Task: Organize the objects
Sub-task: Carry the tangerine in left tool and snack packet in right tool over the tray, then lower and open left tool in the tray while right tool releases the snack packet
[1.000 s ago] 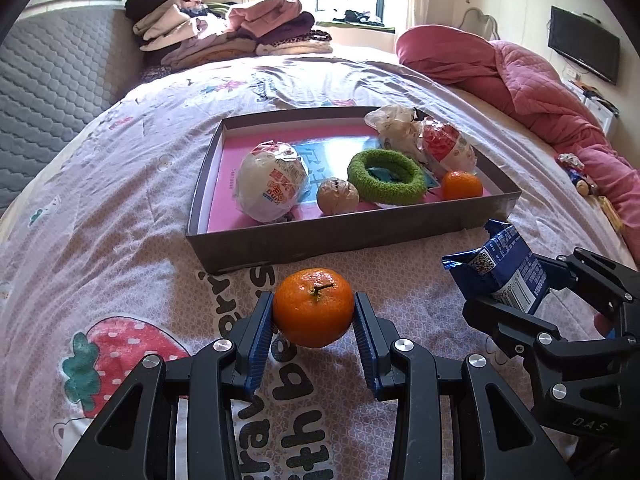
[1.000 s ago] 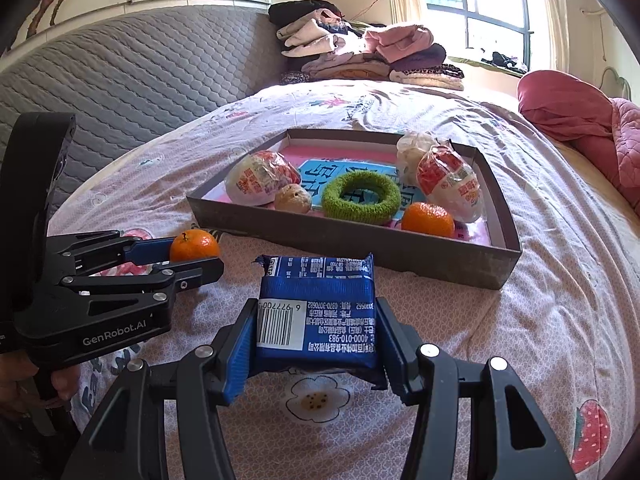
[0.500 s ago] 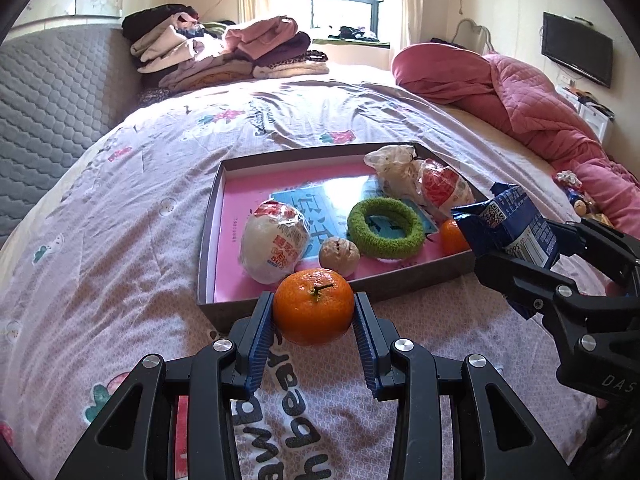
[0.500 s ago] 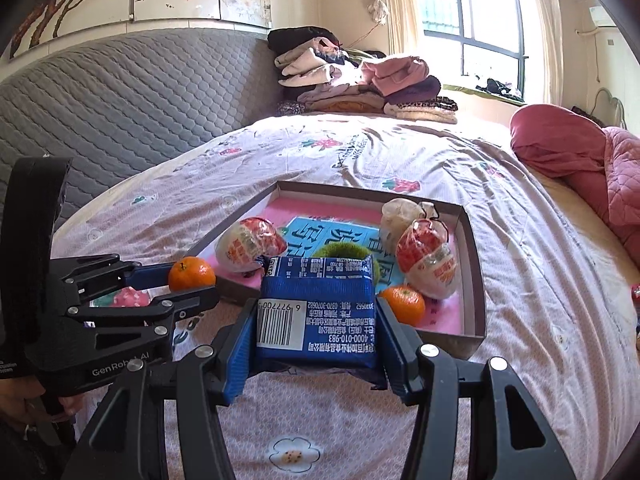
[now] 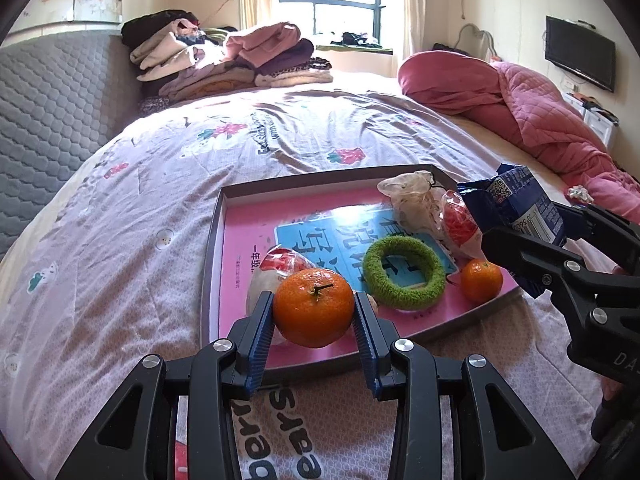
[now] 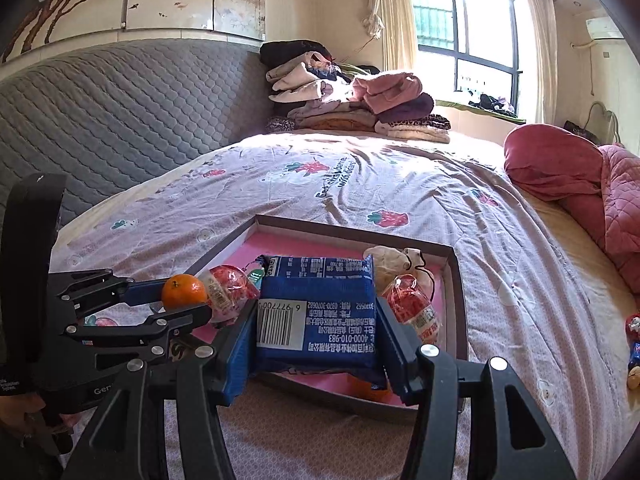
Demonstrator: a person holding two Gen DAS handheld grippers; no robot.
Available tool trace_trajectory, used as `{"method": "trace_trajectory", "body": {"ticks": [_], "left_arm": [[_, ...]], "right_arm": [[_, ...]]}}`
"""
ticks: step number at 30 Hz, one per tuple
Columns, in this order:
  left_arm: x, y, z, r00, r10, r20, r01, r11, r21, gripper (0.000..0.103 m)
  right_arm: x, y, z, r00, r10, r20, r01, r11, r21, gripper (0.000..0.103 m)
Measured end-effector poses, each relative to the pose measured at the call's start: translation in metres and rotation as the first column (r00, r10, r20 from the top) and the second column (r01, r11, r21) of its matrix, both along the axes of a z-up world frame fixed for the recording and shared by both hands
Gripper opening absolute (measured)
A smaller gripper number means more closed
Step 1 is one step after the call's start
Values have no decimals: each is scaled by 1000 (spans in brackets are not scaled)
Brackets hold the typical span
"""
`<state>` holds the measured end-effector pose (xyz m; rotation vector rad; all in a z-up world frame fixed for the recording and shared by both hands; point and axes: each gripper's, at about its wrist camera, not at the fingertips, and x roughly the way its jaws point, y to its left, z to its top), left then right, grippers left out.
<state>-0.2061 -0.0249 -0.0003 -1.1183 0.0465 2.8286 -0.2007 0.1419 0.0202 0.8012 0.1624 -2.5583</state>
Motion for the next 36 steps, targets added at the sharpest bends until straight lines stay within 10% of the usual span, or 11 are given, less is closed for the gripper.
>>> {"method": "trace_trajectory", "body": {"ticks": [36], "left_arm": [[-27, 0, -31, 999, -11, 50, 11, 1000, 9, 40]], "right_arm": [[-44, -19, -57, 993, 18, 115, -28, 996, 83, 55]]}}
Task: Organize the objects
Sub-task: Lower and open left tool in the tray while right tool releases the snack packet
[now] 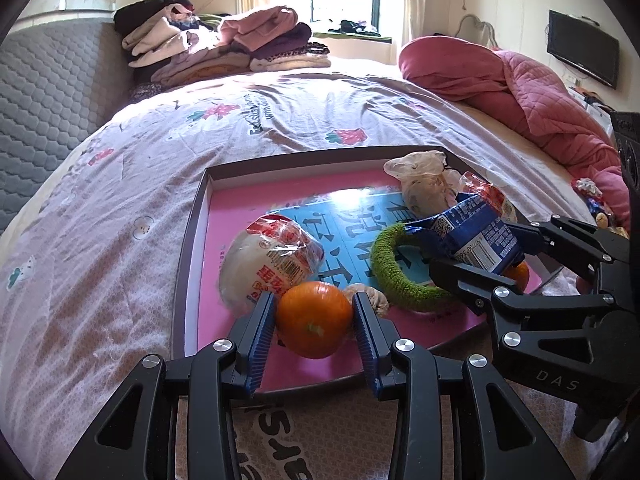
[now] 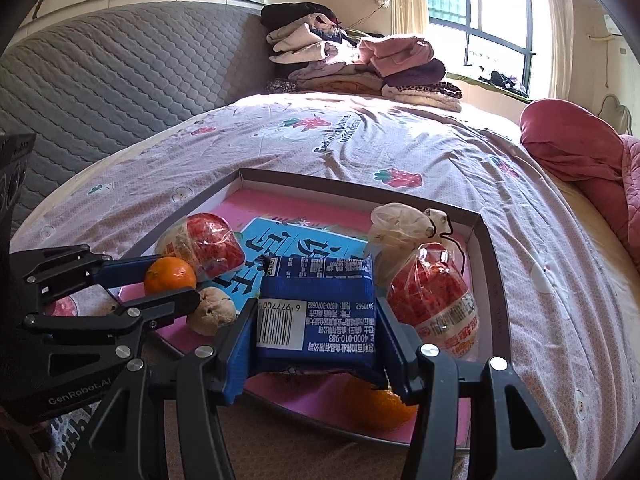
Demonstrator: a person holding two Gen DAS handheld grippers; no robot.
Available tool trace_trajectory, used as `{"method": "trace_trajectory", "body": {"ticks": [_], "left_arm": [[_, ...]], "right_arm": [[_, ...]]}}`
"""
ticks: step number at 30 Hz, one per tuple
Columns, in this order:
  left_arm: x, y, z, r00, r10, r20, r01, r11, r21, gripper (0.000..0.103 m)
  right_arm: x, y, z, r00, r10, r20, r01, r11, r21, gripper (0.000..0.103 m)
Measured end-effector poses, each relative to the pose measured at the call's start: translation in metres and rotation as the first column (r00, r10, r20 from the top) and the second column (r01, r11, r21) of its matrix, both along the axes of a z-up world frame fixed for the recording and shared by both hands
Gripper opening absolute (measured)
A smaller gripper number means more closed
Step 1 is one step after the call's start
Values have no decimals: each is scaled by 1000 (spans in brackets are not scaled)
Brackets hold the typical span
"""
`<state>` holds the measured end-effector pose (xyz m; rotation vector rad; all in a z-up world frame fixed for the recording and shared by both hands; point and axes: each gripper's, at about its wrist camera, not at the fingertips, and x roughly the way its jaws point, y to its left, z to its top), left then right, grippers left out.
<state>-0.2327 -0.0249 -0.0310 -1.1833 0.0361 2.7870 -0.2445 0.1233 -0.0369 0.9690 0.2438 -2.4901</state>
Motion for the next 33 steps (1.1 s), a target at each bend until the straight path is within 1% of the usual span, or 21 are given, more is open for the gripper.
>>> {"method": "trace_trajectory", "body": {"ticks": [11, 25, 33], "left_arm": [[0, -1, -1, 1000, 2, 9, -2, 1000, 10, 40], [3, 1, 2, 1000, -4, 0, 4, 1000, 7, 40], [4, 0, 3, 1000, -8, 2, 8, 1000, 10, 40]], "right_arm": [[1, -7, -8, 1000, 12, 8, -13, 999, 46, 57], [2, -6, -8, 1000, -15, 10, 14, 998, 58, 58], [2, -3, -6, 1000, -22, 11, 21, 998, 53, 62]]}}
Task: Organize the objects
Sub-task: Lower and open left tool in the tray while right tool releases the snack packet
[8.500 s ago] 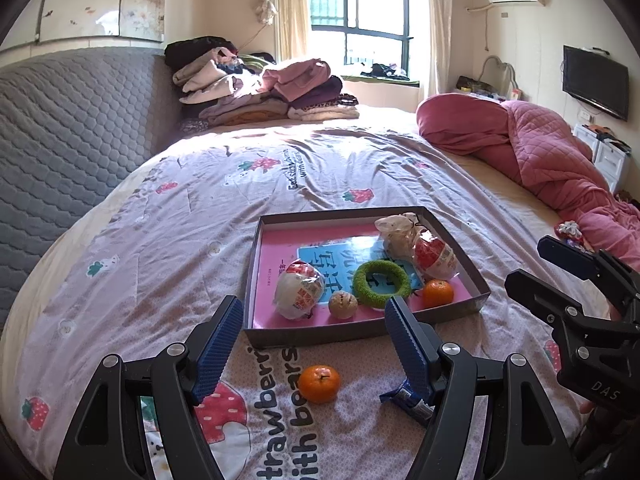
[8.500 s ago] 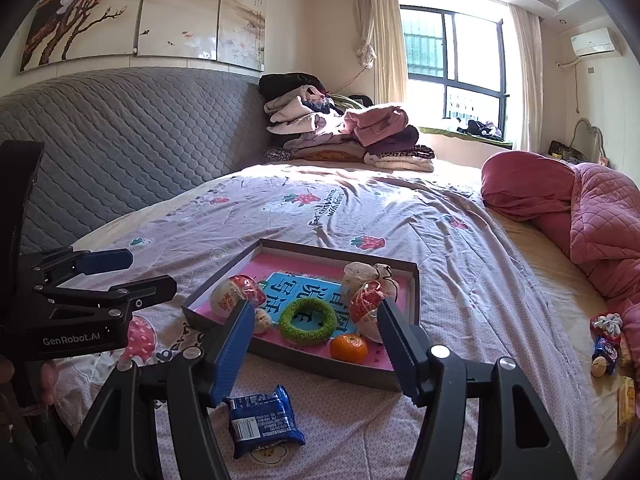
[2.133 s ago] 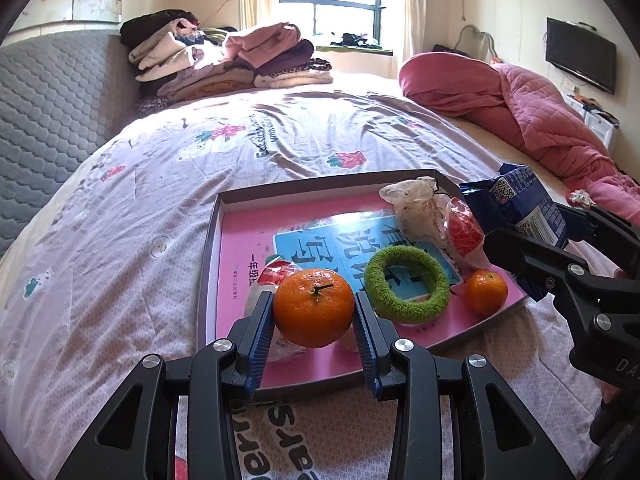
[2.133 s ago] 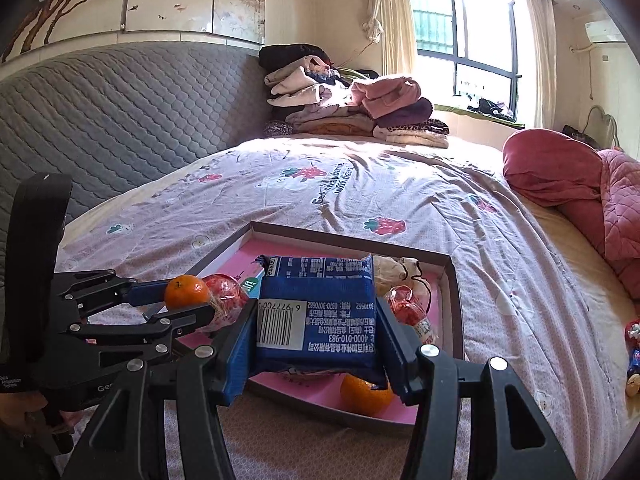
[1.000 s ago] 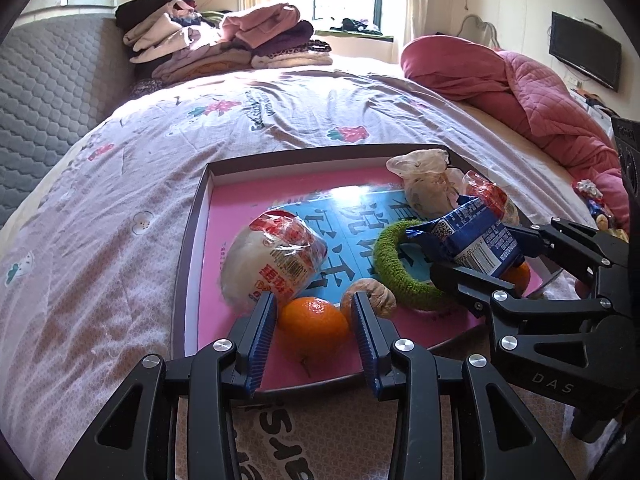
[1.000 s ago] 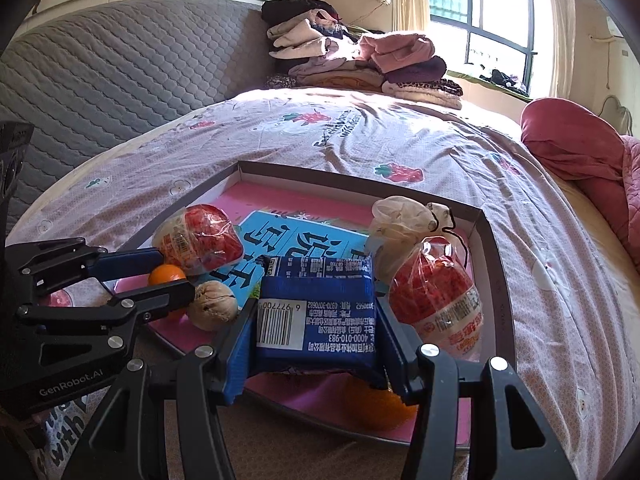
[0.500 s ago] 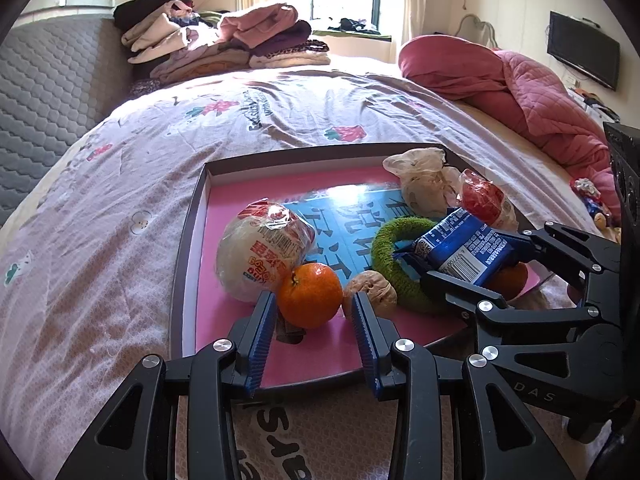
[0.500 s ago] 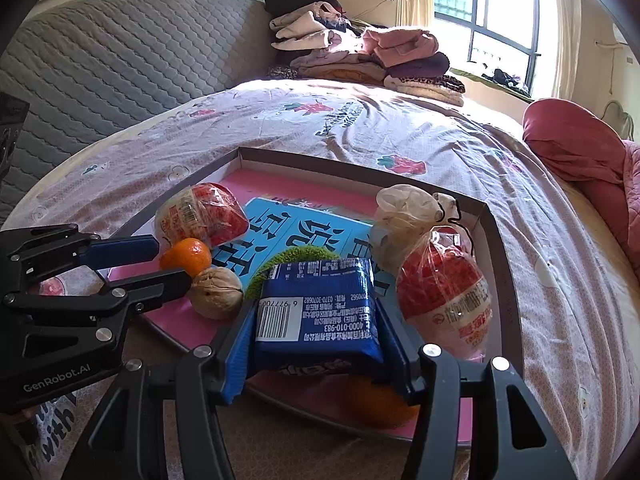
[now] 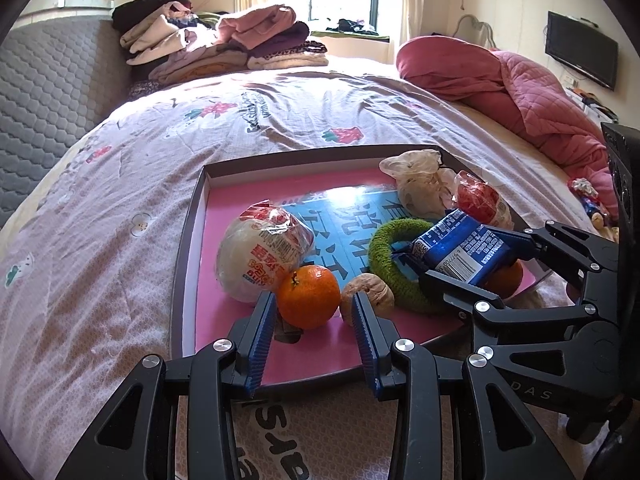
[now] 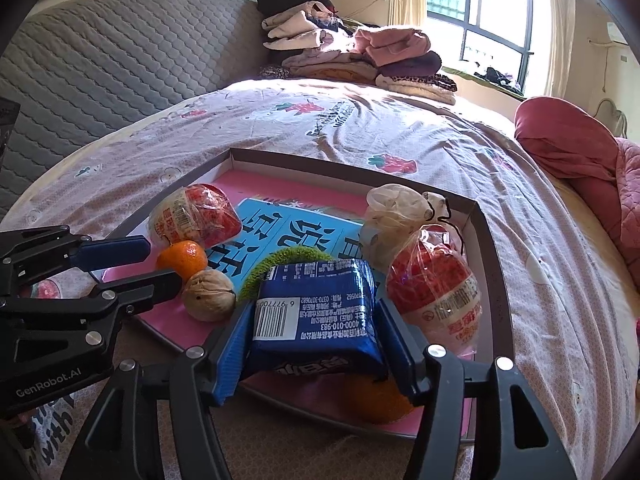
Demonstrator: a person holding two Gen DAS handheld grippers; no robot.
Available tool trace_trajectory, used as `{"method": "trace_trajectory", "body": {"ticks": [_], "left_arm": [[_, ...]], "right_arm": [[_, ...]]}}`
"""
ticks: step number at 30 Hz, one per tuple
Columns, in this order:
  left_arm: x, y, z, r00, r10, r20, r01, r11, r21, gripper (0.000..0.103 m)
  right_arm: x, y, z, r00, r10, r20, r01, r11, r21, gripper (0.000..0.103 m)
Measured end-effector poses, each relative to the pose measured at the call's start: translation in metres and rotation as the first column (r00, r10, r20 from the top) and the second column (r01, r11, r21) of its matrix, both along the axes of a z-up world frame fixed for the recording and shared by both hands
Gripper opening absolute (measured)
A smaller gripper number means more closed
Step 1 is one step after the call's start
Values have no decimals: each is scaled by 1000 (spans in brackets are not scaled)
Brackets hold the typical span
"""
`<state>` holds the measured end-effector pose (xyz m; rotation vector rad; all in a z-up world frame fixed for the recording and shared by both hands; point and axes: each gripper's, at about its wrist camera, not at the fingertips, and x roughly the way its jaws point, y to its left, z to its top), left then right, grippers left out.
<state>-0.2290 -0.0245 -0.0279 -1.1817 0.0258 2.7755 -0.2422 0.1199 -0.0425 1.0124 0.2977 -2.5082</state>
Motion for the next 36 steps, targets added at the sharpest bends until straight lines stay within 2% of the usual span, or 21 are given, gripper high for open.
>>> {"method": "trace_trajectory", "body": {"ticks": [11, 19, 29, 36], "left_arm": [[2, 0, 5, 1000, -1, -5, 1, 1000, 6, 40], [4, 0, 7, 1000, 5, -10, -5, 1000, 3, 48], [8, 1, 13, 1000, 3, -24, -2, 1000, 11, 49], [13, 3, 23, 999, 3, -45, -3, 1000, 10, 64]], "right_arm": [[4, 1, 5, 1000, -3, -11, 3, 1000, 2, 63], [5, 3, 9, 1000, -9, -21, 9, 1000, -6, 64], [7, 7, 15, 998, -30, -61, 30, 1000, -7, 64], [12, 10, 26, 995, -36, -91, 34, 999, -23, 64]]}}
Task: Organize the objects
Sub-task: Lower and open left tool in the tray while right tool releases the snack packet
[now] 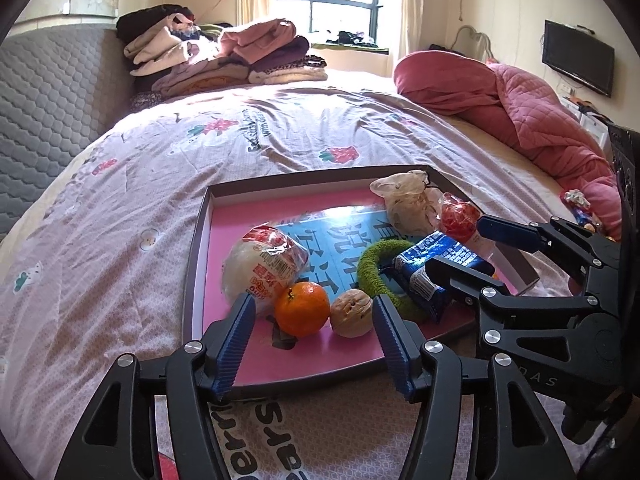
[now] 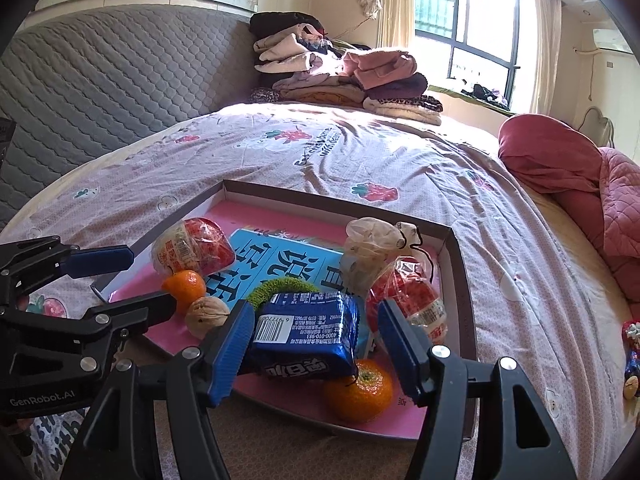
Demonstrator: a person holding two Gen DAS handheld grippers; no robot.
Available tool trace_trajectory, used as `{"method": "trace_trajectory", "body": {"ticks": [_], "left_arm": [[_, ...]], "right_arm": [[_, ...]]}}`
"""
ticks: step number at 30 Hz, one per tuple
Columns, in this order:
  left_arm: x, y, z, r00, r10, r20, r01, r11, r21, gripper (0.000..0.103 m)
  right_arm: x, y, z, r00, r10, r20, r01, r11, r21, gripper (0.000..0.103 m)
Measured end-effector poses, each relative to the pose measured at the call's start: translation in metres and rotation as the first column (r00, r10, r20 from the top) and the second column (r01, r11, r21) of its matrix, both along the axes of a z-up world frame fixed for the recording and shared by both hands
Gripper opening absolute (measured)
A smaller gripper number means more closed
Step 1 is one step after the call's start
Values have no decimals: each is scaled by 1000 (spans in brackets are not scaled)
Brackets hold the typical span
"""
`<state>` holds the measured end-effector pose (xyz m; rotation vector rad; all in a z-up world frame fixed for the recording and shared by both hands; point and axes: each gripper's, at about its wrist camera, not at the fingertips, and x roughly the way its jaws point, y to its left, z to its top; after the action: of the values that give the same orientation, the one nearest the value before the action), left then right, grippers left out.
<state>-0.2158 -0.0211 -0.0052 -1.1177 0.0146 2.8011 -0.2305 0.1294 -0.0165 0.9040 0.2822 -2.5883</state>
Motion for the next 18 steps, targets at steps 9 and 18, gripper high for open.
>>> {"method": "trace_trajectory", "body": {"ticks": [9, 18], "left_arm": [[5, 1, 12, 1000, 10, -18, -10, 1000, -1, 71], [13, -2, 26, 998, 29, -49, -29, 1000, -4, 75]], "right_arm": [[9, 4, 15, 999, -21, -26, 20, 1000, -23, 64], [19, 8, 29, 998, -31, -55, 28, 999, -46, 64]]}}
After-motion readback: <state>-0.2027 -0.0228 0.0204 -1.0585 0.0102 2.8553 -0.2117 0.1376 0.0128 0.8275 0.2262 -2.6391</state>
